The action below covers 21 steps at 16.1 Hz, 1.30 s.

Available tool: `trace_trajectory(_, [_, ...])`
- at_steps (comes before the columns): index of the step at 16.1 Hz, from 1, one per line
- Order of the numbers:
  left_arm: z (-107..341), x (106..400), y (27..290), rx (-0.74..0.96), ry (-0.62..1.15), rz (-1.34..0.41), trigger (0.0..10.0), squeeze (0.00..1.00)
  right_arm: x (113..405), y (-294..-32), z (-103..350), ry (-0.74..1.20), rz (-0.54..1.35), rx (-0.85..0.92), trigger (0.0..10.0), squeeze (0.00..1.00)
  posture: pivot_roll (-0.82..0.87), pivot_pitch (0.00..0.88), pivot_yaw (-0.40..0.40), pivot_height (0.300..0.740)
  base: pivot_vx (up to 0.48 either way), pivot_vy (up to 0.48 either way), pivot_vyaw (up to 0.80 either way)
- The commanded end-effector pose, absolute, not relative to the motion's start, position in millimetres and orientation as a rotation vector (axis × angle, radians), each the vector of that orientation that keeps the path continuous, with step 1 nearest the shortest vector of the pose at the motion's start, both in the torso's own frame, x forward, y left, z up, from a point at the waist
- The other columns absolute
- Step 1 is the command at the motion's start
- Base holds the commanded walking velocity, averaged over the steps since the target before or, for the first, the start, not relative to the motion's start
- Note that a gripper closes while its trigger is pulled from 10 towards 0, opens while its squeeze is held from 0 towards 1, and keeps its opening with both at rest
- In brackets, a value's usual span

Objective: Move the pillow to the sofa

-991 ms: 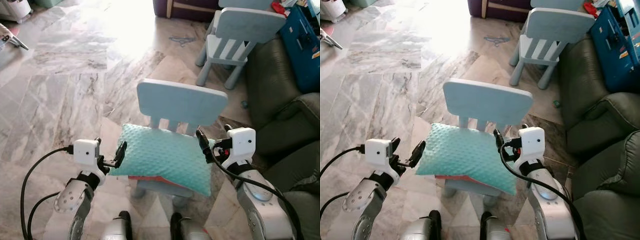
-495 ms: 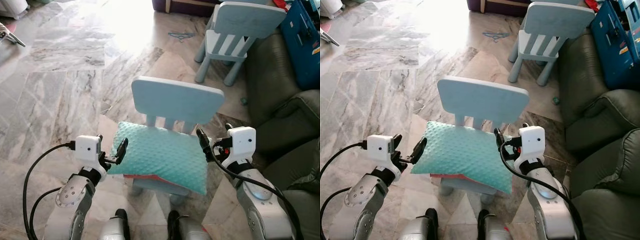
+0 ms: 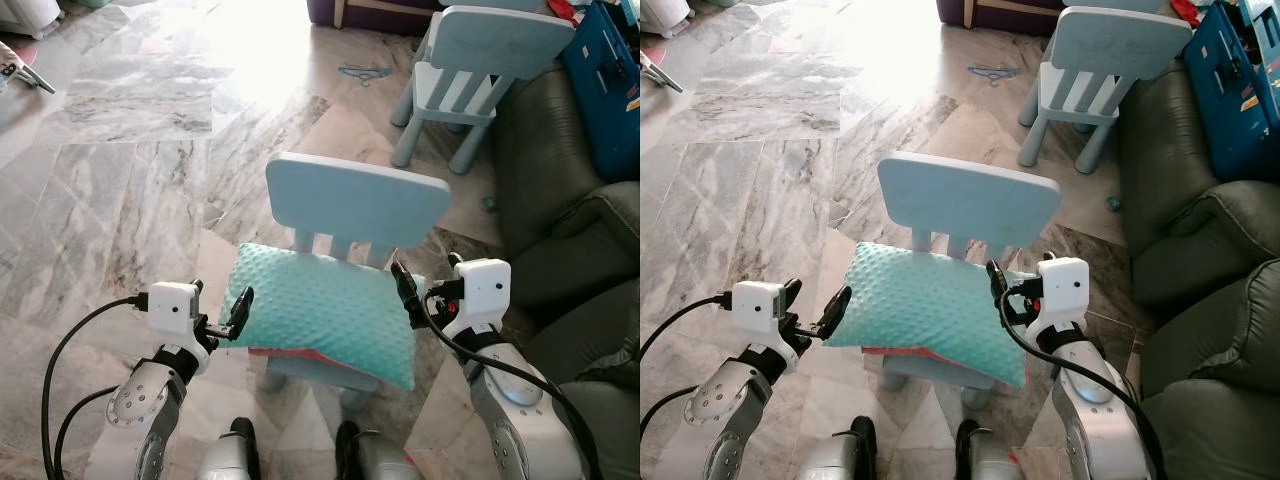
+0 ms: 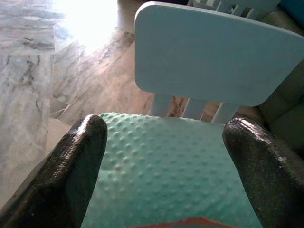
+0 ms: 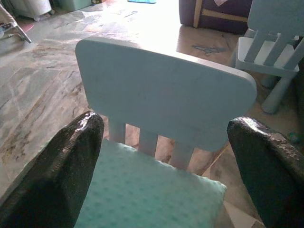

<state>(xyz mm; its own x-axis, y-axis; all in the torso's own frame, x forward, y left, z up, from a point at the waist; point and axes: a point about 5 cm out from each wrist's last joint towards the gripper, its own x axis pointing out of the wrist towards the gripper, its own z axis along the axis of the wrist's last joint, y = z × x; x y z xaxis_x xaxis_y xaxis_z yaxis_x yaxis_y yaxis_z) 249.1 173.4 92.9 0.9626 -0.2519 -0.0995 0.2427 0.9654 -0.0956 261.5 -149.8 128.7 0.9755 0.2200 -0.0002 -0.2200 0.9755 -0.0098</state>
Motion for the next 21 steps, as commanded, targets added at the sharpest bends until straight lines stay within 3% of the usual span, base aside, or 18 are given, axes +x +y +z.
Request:
trace_trajectory(1, [88.4,243.1,175.6,-0.070,0.128,-0.256,10.0,0.00,257.1,-150.5,128.7,0.001,0.222,0.003,10.0,0.00,-0.02,0.281,-0.050,0.740,0.000,0.000,0.00])
trace_trajectory(21, [86.7,239.6,174.5,-0.056,0.135,-0.264,10.0,0.00,255.3,-150.4,122.9,0.012,0.233,0.003,10.0,0.00,-0.02,0.286,-0.050,0.740,0.000,0.000,0.00])
